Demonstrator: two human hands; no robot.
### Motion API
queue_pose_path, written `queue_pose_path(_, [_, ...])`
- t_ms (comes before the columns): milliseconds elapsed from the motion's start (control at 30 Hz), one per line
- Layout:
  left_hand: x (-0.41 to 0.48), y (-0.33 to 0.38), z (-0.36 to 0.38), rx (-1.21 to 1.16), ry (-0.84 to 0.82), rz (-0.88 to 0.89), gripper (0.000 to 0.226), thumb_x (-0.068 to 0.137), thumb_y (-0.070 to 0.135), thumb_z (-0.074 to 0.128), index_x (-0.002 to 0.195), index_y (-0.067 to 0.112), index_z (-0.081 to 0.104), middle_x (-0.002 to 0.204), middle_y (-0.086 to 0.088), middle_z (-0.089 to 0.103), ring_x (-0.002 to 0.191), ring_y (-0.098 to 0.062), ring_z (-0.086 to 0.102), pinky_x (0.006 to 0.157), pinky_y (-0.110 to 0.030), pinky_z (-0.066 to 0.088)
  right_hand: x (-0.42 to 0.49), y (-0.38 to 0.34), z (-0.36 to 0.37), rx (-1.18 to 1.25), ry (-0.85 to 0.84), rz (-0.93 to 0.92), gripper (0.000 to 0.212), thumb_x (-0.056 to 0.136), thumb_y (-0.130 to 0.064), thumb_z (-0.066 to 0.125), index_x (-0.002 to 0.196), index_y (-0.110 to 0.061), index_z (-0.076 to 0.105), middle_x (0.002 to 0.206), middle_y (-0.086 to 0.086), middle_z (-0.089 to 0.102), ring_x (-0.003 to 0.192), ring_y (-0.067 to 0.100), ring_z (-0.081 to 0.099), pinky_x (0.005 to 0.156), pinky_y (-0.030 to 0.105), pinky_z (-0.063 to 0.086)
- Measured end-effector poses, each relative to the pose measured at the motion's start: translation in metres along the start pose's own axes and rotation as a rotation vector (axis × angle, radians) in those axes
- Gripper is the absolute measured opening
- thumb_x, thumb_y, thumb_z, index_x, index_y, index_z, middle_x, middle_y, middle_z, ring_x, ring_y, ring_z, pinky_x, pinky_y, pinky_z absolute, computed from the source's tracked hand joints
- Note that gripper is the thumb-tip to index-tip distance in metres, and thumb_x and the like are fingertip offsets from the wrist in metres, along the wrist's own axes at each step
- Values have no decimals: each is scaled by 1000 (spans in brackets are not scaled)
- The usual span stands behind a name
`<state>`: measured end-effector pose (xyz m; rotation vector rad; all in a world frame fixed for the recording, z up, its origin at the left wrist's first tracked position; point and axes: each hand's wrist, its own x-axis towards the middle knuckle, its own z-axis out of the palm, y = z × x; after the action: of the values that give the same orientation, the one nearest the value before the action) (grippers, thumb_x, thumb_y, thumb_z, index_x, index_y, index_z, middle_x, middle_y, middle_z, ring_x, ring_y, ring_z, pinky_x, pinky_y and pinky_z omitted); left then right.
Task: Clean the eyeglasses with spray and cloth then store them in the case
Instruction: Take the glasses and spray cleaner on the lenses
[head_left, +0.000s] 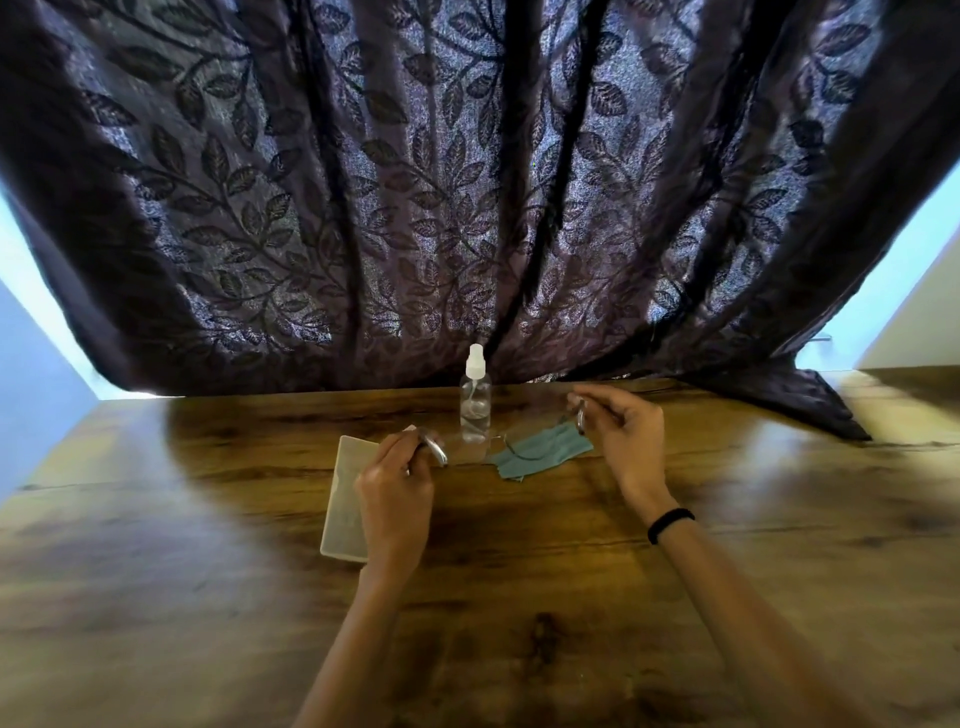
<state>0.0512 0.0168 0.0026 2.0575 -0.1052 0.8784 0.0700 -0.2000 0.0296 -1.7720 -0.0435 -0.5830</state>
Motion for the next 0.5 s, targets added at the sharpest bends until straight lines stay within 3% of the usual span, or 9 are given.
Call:
queue_pose_path(67, [1,-3,-2,35,15,-15,17,71,-14,67,83,-2,70,83,-12,72,67,-12,62,67,4,38,15,0,10,15,-115,49,20,81,1,63,99,-3,68,93,18,70,79,25,68,74,29,57])
queue_pose_path(167, [4,-3,-8,86,63,-1,20,66,-21,66,74,-3,68,71,-16,69,56,-10,52,57,0,40,38,-2,30,69,-271,117,25,77,1,66,103,-2,66,98,22,69,83,27,67,78,35,56])
queue_pose_path(333, [12,-5,-18,90,86,17,23,62,-25,65,63,-2,63,65,-18,66,52,-14,50,49,-10,35,69,-5,66,-50,-511,149,39,73,-6,74,110,-3,62,92,8,67,75,4,64,69,13,55])
queue_pose_path(400, [15,-7,-20,102,70,25,21,63,-23,66,66,-2,66,67,-17,68,55,-15,53,49,-20,41,76,-4,76,-93,-597,160,46,71,-7,75,114,-5,60,93,3,65,77,0,60,65,6,50])
queue_pose_path(500, [19,-9,-24,92,46,26,17,66,-19,69,70,-3,68,67,-15,68,55,-18,56,50,-20,42,78,2,84,-120,-765,199,53,71,-6,76,120,-8,55,100,2,63,85,5,60,71,8,49])
